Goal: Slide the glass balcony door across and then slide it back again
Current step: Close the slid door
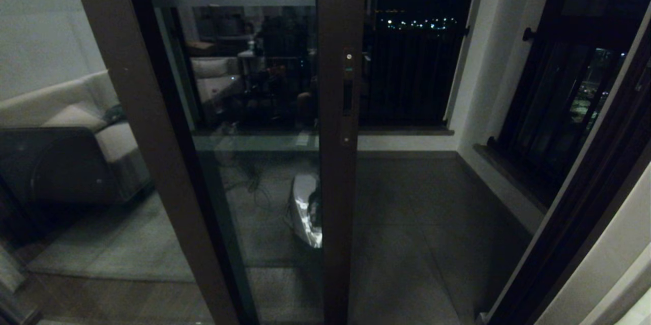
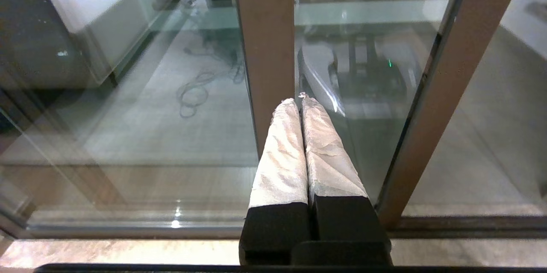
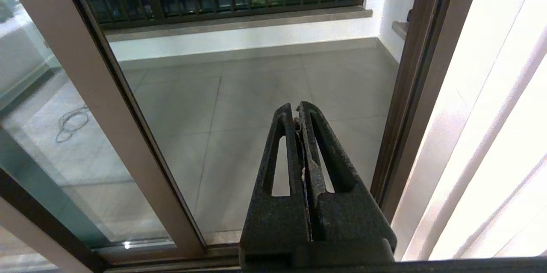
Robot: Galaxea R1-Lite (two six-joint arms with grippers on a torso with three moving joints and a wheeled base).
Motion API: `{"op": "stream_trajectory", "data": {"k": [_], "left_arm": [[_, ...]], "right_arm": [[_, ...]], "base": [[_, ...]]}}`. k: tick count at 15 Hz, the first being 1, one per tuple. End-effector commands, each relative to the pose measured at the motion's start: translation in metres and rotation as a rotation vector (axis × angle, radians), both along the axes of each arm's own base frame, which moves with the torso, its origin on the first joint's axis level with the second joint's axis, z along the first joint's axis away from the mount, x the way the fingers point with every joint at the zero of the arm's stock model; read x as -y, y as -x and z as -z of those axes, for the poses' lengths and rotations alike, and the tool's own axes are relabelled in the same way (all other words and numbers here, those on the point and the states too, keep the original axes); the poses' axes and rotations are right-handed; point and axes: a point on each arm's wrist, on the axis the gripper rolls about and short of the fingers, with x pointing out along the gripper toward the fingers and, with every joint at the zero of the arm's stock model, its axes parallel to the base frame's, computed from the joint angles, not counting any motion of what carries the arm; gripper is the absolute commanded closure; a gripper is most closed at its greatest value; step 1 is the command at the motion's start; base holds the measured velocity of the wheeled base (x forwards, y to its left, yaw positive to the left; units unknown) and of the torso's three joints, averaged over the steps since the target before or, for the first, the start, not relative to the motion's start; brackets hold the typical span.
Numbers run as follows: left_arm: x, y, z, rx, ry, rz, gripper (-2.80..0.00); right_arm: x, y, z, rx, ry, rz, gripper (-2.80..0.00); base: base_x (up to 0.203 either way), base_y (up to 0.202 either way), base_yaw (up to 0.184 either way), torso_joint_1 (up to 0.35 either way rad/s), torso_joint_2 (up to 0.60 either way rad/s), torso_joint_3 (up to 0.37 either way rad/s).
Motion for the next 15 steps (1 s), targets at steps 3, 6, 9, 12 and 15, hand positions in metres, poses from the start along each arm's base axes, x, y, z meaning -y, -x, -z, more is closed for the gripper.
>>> {"op": "stream_trajectory", "data": {"k": [3, 6, 9, 12, 15], "left_arm": [[0.0, 0.002, 0.001, 0.012, 0.003, -0.003, 0.0], [0.0, 0.002, 0.001, 0.012, 0.003, -0.002, 0.0], [0.0, 0.002, 0.001, 0.012, 0.003, -0.002, 0.0], [0.0, 0.002, 0.001, 0.012, 0.003, -0.003, 0.0], [0.0, 0.002, 0.001, 0.012, 0.003, -0.002, 0.0]], "right_arm": [[0.0, 0.0, 0.0, 0.0, 0.0, 0.0, 0.0], [0.0, 0.0, 0.0, 0.0, 0.0, 0.001, 0.0], [0.0, 0.0, 0.0, 0.0, 0.005, -0.001, 0.0], [0.0, 0.007, -0.028, 0.077, 0.0, -0.018, 0.0], [-0.002, 0.0, -0.079, 0.053, 0.0, -0.109, 0.0]], "base": [[0.0, 0.0, 0.0, 0.0, 0.0, 0.0], [0.0, 0.0, 0.0, 0.0, 0.0, 0.0], [0.0, 0.0, 0.0, 0.0, 0.0, 0.0], [0.0, 0.0, 0.0, 0.0, 0.0, 0.0], [0.0, 0.0, 0.0, 0.0, 0.0, 0.0]]}}
